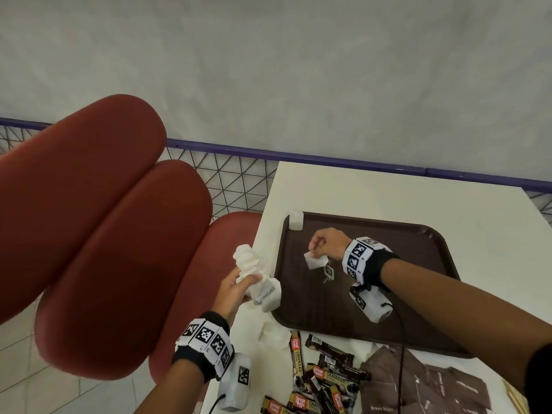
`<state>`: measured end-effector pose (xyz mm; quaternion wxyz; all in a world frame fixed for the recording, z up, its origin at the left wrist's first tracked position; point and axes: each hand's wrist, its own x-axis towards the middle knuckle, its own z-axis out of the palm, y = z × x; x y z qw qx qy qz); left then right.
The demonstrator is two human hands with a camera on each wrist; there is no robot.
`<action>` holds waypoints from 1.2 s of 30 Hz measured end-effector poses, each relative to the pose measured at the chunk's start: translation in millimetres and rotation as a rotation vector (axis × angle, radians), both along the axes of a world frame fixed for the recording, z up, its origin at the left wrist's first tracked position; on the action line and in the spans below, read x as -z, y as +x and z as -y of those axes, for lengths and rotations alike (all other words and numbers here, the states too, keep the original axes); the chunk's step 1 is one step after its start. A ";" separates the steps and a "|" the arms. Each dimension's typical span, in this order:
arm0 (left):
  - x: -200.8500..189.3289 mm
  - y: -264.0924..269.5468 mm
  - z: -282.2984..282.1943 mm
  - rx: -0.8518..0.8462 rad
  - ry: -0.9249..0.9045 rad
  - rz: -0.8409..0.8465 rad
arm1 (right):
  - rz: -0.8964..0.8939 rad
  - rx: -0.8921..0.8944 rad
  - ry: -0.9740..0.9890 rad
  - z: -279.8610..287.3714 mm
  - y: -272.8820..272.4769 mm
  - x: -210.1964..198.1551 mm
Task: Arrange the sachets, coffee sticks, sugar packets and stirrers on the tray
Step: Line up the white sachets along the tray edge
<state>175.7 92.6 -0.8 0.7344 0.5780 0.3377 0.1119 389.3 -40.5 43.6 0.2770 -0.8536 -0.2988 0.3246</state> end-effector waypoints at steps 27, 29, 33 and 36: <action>9.2 2.9 -24.2 0.022 0.039 0.017 | 0.108 0.129 0.028 -34.7 35.6 18.7; 8.4 3.5 -25.4 0.024 0.045 0.018 | 0.129 0.104 0.027 -40.9 41.9 12.1; 7.2 3.0 -30.0 0.010 0.045 0.027 | 0.212 -0.023 -0.062 -54.5 50.3 4.5; 5.8 1.9 -33.6 0.001 0.041 0.031 | 0.213 -0.074 -0.078 -66.6 53.5 8.1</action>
